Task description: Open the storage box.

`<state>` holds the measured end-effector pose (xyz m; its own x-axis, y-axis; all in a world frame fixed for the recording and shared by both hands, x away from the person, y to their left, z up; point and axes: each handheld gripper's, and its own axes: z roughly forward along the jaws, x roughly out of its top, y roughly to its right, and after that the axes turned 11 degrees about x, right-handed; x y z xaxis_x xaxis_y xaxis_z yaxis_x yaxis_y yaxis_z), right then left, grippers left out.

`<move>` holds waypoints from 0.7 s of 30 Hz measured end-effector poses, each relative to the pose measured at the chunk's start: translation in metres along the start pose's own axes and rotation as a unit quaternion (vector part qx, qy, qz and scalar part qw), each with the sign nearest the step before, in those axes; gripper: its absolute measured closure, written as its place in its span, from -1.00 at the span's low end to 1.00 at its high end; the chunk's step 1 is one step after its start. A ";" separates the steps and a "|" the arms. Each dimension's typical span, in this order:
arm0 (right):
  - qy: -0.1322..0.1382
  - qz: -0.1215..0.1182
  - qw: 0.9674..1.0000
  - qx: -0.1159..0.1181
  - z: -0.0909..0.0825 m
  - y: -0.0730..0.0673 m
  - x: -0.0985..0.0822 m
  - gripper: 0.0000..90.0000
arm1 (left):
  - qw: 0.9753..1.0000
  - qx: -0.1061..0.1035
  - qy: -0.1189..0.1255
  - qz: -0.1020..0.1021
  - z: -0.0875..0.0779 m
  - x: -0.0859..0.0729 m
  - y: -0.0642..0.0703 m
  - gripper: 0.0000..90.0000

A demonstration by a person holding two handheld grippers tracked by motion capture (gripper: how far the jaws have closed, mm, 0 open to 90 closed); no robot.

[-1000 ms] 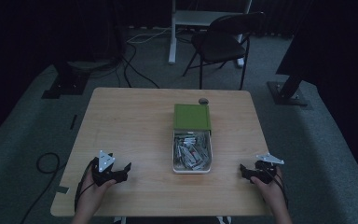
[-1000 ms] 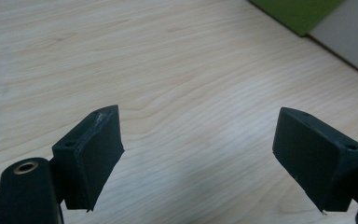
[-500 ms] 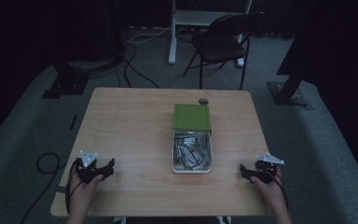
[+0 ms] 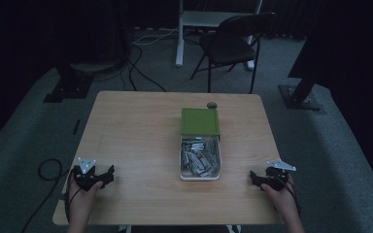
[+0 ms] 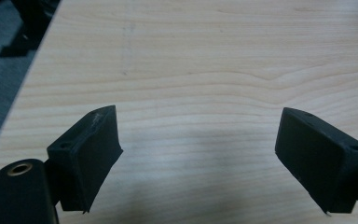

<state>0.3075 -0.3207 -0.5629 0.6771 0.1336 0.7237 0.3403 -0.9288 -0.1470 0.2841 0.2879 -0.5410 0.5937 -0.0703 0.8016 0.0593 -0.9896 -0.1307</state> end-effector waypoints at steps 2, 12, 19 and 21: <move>0.000 0.000 1.000 0.000 0.000 0.000 0.000 -0.75 | 1.000 0.001 -0.001 0.003 0.001 0.000 -0.001 -0.68; 0.000 0.000 1.000 0.000 0.000 0.000 0.000 -0.75 | 1.000 -0.007 -0.025 0.016 0.008 -0.006 0.003 -0.76; 0.000 0.000 1.000 0.000 0.000 0.000 0.000 -0.75 | 0.999 -0.007 -0.031 0.040 0.011 -0.008 0.006 -0.80; 0.000 0.000 1.000 0.000 0.000 0.000 0.000 -0.75 | 0.999 -0.008 -0.033 0.038 0.011 -0.008 0.006 -0.80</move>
<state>0.3076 -0.3207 -0.5629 0.6767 0.1336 0.7241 0.3406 -0.9287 -0.1470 0.2889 0.2842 -0.5543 0.6484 -0.1373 0.7488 0.0000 -0.9836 -0.1804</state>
